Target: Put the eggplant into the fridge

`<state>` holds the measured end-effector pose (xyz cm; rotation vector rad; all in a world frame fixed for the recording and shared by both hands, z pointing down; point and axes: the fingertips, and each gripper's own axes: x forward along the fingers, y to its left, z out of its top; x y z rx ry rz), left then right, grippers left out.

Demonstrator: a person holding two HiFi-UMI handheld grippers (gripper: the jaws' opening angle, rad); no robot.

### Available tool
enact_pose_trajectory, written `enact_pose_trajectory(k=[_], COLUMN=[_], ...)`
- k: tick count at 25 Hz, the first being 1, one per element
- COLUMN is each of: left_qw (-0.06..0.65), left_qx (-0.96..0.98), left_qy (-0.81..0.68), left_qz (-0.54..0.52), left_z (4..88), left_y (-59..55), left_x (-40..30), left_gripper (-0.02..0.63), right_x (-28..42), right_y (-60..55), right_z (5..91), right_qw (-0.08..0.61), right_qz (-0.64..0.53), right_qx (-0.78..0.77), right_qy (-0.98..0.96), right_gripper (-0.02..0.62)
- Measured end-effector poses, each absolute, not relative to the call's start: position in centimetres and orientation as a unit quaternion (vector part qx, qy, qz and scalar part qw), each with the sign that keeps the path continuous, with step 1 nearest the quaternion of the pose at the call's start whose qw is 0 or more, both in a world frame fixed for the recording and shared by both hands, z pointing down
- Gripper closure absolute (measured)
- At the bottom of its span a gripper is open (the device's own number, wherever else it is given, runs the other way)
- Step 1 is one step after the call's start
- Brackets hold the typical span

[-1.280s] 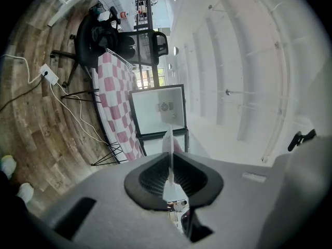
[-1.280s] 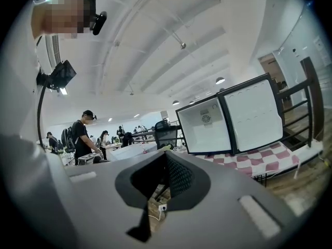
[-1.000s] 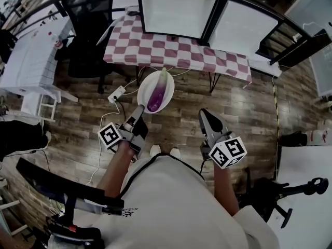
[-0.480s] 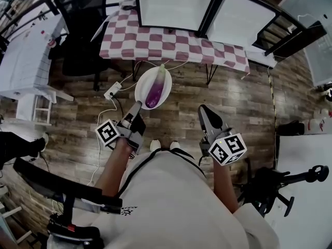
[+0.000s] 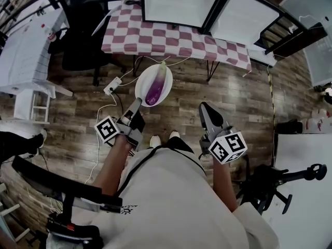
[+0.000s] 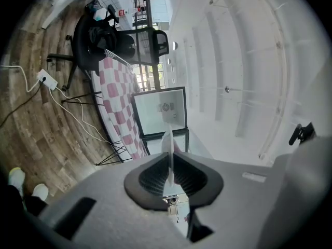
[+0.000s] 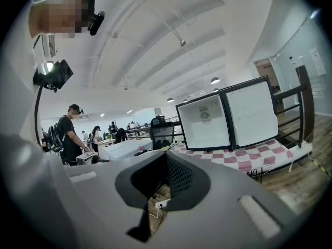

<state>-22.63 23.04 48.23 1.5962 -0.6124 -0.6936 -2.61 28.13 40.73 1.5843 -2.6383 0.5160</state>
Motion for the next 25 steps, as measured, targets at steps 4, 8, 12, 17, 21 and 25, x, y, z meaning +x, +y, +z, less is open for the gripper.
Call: enact_pose_trajectory(k=[4, 8, 12, 17, 21, 25], left_qw=[0.602, 0.605, 0.608, 0.609, 0.610, 0.612], left_qx=[0.690, 0.689, 0.688, 0.689, 0.689, 0.686], left_qy=[-0.266, -0.265, -0.264, -0.265, -0.265, -0.264], left_qz=[-0.300, -0.299, -0.296, -0.292, -0.290, -0.293], left_z=[48.1, 48.3, 48.6, 48.8, 48.8, 49.0], left_y=[22.7, 22.6, 22.3, 21.1, 19.4, 16.9], left_x=[-23.1, -22.8, -22.1, -20.5, -19.1, -17.6], left_gripper=[0.572, 0.572, 0.572, 0.571, 0.571, 0.571], right_x=[-3.0, -2.5, -2.0, -0.7, 0.4, 2.0], right_y=[28.0, 28.2, 28.0, 26.5, 24.7, 22.1], right_z=[40.4, 40.8, 41.4, 41.7, 42.0, 42.4], right_qw=[0.011, 0.011, 0.013, 0.008, 0.008, 0.011], right_qz=[0.162, 0.168, 0.172, 0.176, 0.179, 0.183], right_qx=[0.508, 0.515, 0.514, 0.513, 0.510, 0.505], right_qy=[-0.846, -0.840, -0.840, -0.840, -0.841, -0.843], right_gripper=[0.589, 0.589, 0.589, 0.589, 0.589, 0.589])
